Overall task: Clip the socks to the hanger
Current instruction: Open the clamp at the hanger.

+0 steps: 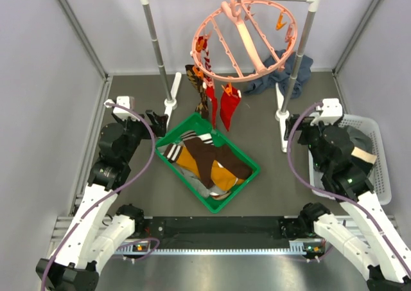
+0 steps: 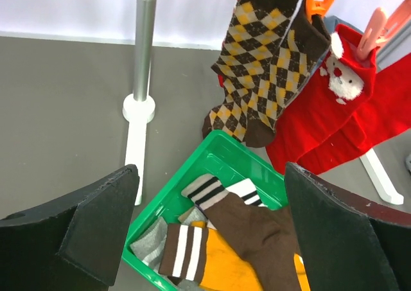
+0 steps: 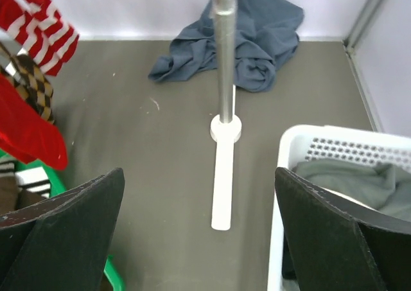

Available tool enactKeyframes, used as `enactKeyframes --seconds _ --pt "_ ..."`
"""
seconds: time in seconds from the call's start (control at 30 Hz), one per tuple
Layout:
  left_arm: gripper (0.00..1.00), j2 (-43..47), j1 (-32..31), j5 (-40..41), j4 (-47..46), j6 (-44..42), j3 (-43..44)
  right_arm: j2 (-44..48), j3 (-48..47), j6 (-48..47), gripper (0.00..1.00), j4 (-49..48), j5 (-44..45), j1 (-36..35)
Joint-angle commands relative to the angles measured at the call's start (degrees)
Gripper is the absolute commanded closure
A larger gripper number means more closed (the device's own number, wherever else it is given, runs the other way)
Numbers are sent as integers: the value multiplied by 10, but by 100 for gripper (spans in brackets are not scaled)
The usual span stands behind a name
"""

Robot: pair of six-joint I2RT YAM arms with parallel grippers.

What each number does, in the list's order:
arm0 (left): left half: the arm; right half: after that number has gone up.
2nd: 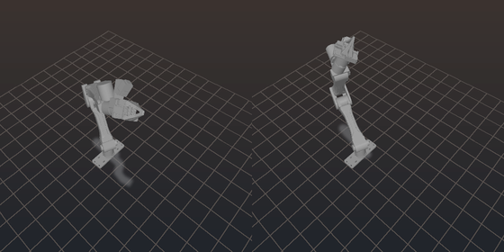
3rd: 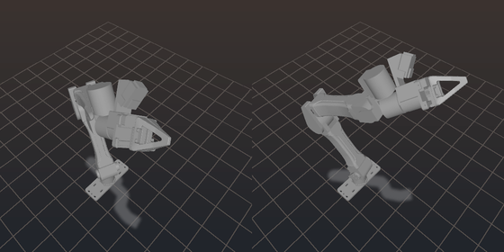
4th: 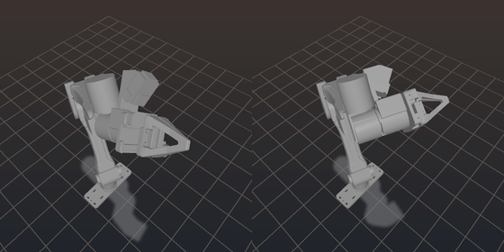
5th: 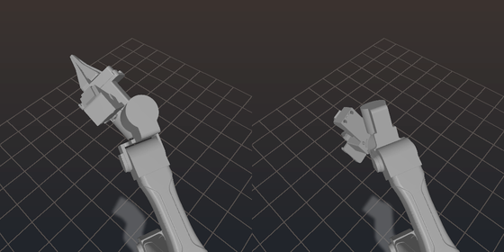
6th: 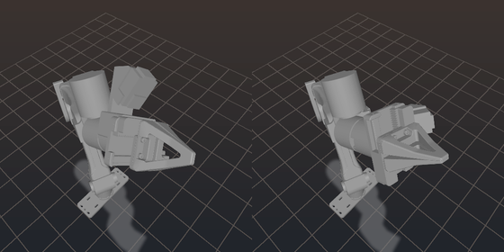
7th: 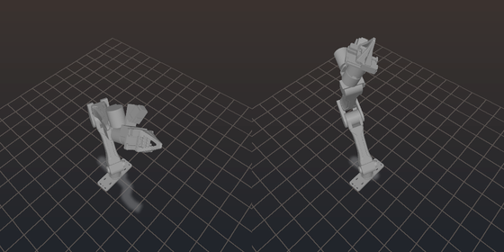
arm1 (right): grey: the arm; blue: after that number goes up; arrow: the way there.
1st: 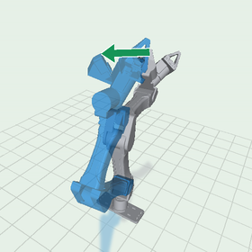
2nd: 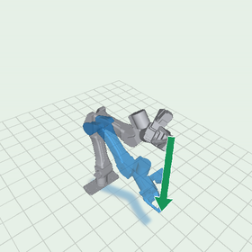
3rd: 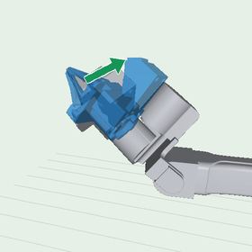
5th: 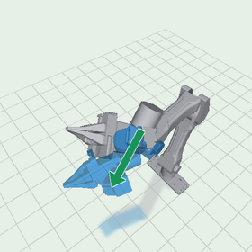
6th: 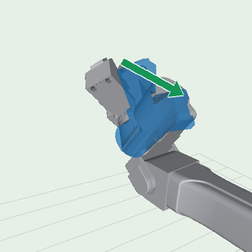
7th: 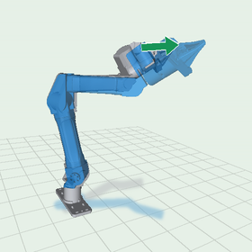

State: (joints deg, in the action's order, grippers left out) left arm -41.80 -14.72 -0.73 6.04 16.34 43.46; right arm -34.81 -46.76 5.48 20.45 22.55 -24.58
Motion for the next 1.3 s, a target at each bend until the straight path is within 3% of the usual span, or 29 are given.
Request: enactKeyframes --seconds 0.0,0.23,0.47,0.67,0.93,1.27 --pt "1 2 0 -23 -18 -5 6 -40 -53 -45 1 -37 -55 6" --pt "1 -25 0 -78 -34 14 14 -136 -140 -52 1 -41 -67 6" --pt "1 -86 -2 -131 -44 61 60 -201 -185 -35 1 -75 -265 74" --pt "1 -114 -17 -130 -56 83 81 -219 -175 -41 5 -159 -392 148" --pt "1 -159 -110 -67 -56 62 114 -274 -187 -18 12 -302 -676 271" --pt "1 -231 -176 22 -56 40 163 -351 -270 -93 21 -265 -810 282"
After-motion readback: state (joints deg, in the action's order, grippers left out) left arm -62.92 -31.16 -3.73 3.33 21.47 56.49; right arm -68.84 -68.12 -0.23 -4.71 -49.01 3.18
